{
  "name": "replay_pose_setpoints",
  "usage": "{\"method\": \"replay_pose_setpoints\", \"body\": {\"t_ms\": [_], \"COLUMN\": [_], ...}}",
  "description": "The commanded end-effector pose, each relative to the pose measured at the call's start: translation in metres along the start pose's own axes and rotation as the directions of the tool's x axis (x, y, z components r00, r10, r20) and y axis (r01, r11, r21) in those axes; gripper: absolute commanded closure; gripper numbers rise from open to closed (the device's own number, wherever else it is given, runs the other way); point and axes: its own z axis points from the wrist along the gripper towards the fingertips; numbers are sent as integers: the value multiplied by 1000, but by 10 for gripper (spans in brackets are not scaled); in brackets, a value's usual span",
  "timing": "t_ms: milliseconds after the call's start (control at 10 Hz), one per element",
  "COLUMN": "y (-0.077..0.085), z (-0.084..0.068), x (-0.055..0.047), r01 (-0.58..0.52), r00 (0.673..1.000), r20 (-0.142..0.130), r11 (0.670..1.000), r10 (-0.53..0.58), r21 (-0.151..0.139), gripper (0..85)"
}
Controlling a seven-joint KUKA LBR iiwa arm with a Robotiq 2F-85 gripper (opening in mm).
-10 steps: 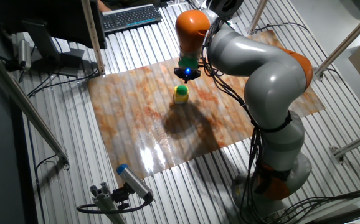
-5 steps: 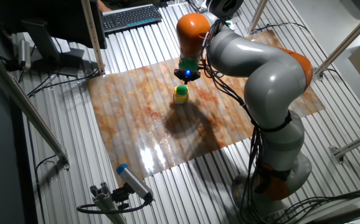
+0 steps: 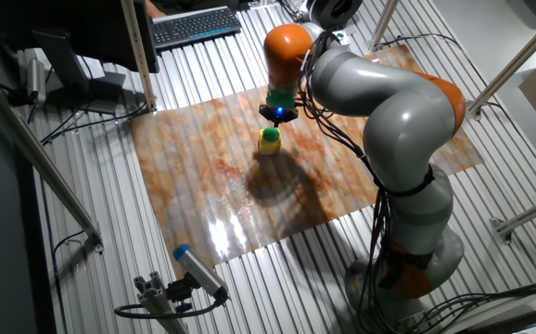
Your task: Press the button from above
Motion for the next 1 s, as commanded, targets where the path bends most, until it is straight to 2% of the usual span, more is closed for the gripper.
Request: {"method": "replay_pose_setpoints", "body": {"t_ms": [0,900], "y": [0,-2], "z": [0,11], "x": [0,2], "r01": [-2,7], "r00": [1000,1000], "r20": [0,25], "r11": [1000,1000], "r10": [2,-7], "r21": [0,17], "gripper": [850,850]}}
